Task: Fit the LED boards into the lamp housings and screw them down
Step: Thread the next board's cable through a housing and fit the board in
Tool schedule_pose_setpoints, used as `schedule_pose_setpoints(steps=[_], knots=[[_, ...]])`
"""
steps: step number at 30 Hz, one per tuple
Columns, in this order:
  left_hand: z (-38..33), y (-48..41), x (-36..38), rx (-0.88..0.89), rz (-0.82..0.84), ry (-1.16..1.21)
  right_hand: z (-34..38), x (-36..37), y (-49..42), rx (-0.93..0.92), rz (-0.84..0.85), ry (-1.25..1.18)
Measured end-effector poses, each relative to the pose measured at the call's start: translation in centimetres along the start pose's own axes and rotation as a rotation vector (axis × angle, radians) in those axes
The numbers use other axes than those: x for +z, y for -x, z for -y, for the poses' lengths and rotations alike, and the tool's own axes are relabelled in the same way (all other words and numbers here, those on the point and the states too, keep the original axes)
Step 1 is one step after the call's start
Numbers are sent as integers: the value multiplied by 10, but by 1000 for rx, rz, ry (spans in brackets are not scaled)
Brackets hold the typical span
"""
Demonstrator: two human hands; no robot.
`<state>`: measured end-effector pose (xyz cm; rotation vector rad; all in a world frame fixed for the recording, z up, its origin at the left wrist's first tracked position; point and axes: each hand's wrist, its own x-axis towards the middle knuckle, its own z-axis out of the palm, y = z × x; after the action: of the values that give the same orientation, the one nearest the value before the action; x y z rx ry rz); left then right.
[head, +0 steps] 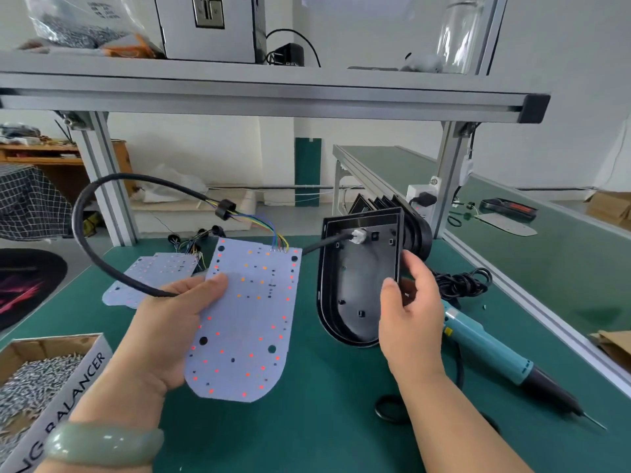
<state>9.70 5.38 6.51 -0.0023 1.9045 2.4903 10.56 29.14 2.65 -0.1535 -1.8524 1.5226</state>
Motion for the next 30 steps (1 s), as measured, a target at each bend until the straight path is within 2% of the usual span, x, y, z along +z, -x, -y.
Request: schedule_pose_setpoints(steps=[5,9,12,15,17,21,25,27,30], knots=[[-4,2,2,-20,-190,-34,3,0,3,-91,55,54],[-8,3,-2,-26,-245,-142,-1,2,2,-154,14,79],[-6,3,0,25,-291,-266,-4,3,3,-240,44,117],[-4,0,0,85,-322,-335,-4,3,4,-238,84,80],[-4,1,0,73,-243,-295,-1,3,4,-188,112,30],[-1,6,3,-14,52,-227,5,4,8,-67,157,-47],[13,3,20,14,167,-45,12,11,14,20,155,-171],[19,2,29,10,178,39,13,16,17,120,132,-324],[27,-1,34,-12,61,-38,8,22,19,256,96,-505]])
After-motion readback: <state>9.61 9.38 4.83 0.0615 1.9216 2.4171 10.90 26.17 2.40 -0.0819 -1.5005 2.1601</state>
